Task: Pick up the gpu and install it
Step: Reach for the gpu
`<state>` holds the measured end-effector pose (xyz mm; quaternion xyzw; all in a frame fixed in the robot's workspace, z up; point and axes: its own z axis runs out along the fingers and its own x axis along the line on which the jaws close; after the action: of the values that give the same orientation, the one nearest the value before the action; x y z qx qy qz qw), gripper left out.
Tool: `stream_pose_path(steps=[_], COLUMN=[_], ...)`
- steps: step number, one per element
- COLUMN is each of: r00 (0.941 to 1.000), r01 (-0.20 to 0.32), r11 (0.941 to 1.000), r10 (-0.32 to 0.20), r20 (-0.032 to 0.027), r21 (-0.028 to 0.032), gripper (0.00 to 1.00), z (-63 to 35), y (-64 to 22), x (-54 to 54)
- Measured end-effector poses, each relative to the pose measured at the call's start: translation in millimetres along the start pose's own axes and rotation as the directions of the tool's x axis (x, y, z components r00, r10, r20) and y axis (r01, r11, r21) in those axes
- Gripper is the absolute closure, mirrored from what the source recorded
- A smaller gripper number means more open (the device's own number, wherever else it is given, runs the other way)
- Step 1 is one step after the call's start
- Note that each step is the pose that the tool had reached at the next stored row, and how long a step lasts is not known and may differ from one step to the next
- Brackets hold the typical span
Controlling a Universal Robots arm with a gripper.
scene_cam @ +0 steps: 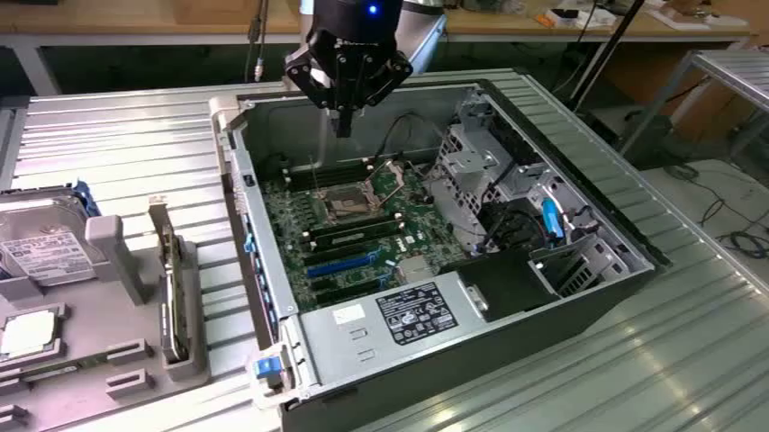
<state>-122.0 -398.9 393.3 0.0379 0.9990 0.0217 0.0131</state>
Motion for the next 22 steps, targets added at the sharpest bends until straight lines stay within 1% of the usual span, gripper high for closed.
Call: stream_pose_path(steps=[8,15,21,22], r00=[1.0000,1.0000,1.0000,1.0000], r01=[0.000,0.000,0.000,0.000], r11=[1.0000,1.0000,1.0000,1.0000], r10=[0.000,0.000,0.000,0.000], r20=[0.0000,0.0000,0.0000,0.0000], r21=[0.0000,0.0000,0.0000,0.0000], gripper=[0.89,0.89,0.89,0.89], z=[0.0,0.0,0.3,0.4], y=[0.0,-0.2,-1.4,-1.5], x=[0.0,3.2,17.9,19.0])
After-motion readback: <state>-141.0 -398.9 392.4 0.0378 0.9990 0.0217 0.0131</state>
